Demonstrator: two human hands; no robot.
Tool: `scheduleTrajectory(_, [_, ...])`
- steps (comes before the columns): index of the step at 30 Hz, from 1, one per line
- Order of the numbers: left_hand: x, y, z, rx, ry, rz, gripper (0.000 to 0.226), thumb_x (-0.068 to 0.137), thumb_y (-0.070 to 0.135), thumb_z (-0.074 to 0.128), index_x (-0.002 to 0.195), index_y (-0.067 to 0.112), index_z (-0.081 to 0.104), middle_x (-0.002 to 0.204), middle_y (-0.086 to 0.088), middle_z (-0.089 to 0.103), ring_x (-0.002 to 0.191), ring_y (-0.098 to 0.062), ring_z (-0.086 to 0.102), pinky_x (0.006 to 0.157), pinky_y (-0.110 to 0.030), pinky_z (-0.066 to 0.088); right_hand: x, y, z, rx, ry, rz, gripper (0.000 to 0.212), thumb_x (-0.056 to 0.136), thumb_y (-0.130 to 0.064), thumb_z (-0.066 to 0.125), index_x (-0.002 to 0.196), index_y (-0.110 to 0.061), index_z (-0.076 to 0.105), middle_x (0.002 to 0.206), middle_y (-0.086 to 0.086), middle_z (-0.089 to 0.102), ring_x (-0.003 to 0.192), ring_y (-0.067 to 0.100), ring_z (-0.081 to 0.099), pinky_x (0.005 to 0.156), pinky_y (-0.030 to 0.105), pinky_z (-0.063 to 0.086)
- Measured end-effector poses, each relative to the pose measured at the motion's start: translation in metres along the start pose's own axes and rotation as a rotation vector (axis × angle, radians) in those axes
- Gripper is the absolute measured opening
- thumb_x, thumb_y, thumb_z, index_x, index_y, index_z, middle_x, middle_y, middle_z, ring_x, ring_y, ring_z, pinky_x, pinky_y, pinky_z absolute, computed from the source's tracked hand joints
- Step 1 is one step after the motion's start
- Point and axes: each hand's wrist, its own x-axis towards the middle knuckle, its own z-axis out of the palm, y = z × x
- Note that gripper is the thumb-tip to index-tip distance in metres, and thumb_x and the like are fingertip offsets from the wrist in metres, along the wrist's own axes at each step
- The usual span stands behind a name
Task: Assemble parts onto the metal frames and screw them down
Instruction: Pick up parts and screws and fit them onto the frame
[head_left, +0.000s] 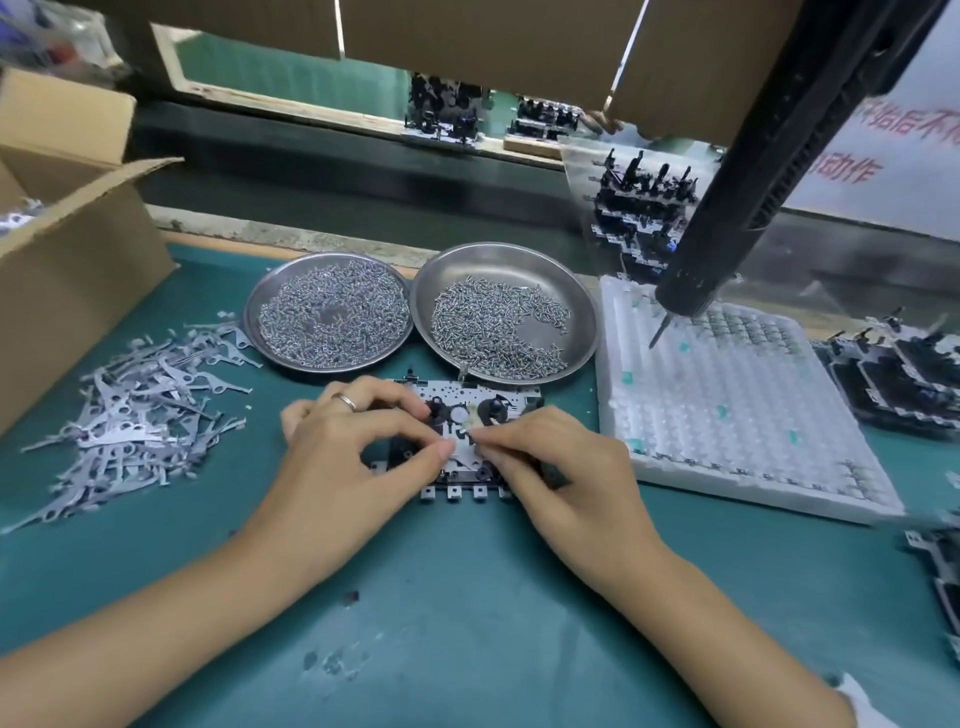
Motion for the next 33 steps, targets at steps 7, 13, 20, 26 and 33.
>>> scheduleTrajectory(7, [0.000, 0.001, 0.000, 0.026, -0.012, 0.028, 0.006, 0.063, 0.050, 0.066, 0.063, 0.050, 0.060, 0.094, 0.020, 0.061, 0.100, -0.004, 0.053, 0.096, -0.032, 0.022, -0.004, 0.000, -0.003, -0.043, -0.037, -0.056, 0.016, 0.081, -0.007, 0.070, 0.097, -0.007, 0.073, 0.078, -0.001, 0.067, 0.078, 0.014, 0.057, 0.072, 0.026, 0.048])
scheduleTrajectory(13, [-0.001, -0.001, 0.000, 0.038, -0.017, 0.058, 0.015, 0.061, 0.064, 0.053, 0.065, 0.051, 0.059, 0.096, 0.021, 0.060, 0.101, -0.002, 0.052, 0.095, -0.024, 0.019, -0.006, 0.002, 0.000, -0.108, -0.035, -0.102, 0.014, 0.081, -0.008, 0.071, 0.095, -0.005, 0.072, 0.084, 0.001, 0.067, 0.080, 0.016, 0.058, 0.076, 0.025, 0.048])
scheduleTrajectory(20, [0.001, -0.004, -0.001, 0.040, -0.069, 0.078, 0.004, 0.067, 0.046, 0.066, 0.065, 0.047, 0.063, 0.097, 0.020, 0.060, 0.103, -0.003, 0.051, 0.097, -0.021, 0.015, -0.011, -0.002, 0.010, -0.268, 0.008, -0.094, 0.010, 0.084, -0.007, 0.065, 0.082, 0.001, 0.070, 0.088, 0.008, 0.062, 0.083, 0.019, 0.055, 0.077, 0.018, 0.043])
scheduleTrajectory(26, [0.002, -0.003, -0.003, 0.032, -0.071, 0.100, 0.008, 0.067, 0.044, 0.066, 0.061, 0.048, 0.064, 0.096, 0.018, 0.061, 0.101, -0.006, 0.054, 0.101, -0.034, 0.022, -0.007, -0.004, 0.001, -0.012, 0.124, 0.060, 0.012, 0.088, -0.010, 0.061, 0.085, -0.004, 0.070, 0.087, 0.002, 0.063, 0.083, 0.014, 0.060, 0.076, 0.019, 0.045])
scheduleTrajectory(33, [0.003, -0.005, -0.003, 0.086, -0.067, 0.125, 0.007, 0.068, 0.052, 0.066, 0.074, 0.049, 0.065, 0.099, 0.021, 0.058, 0.105, -0.001, 0.051, 0.098, -0.026, 0.017, -0.006, -0.005, 0.000, 0.050, 0.199, 0.109, 0.011, 0.088, -0.011, 0.062, 0.084, -0.005, 0.070, 0.084, -0.001, 0.064, 0.081, 0.009, 0.060, 0.075, 0.017, 0.045])
